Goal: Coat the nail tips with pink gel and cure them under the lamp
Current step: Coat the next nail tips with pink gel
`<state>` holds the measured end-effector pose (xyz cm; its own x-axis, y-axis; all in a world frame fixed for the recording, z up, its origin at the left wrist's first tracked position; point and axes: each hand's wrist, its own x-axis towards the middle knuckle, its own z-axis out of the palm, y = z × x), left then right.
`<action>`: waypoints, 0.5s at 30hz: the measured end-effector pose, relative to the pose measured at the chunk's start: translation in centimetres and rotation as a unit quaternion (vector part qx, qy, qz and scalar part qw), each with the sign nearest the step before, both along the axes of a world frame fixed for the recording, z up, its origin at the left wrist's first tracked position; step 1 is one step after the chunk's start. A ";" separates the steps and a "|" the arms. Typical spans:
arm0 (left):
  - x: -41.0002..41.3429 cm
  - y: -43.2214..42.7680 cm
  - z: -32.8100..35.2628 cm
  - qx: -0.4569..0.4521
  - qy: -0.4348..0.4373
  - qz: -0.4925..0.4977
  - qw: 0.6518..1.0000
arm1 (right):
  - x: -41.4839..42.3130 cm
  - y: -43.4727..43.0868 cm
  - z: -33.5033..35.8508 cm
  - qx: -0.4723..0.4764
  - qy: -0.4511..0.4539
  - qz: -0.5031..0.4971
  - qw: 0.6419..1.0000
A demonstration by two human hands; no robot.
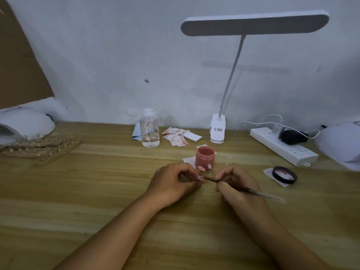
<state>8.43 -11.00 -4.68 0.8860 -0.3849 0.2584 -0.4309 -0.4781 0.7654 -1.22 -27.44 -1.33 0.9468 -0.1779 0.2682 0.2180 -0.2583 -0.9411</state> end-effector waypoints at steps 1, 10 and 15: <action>0.0 0.0 0.0 0.000 -0.001 0.000 1.000 | 0.0 0.1 0.0 -0.016 0.001 0.001 1.000; 0.0 0.1 0.0 -0.003 -0.002 -0.008 1.000 | 0.3 0.0 -0.2 0.009 0.005 -0.007 1.000; -0.1 0.1 0.1 -0.006 0.001 -0.018 1.000 | 0.3 -0.1 -0.2 0.056 0.011 -0.006 0.998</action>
<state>8.30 -10.88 -4.57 0.8721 -0.4131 0.2624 -0.4466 -0.4527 0.7717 -0.94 -27.54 -1.52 0.9497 -0.2175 0.2253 0.1946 -0.1536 -0.9688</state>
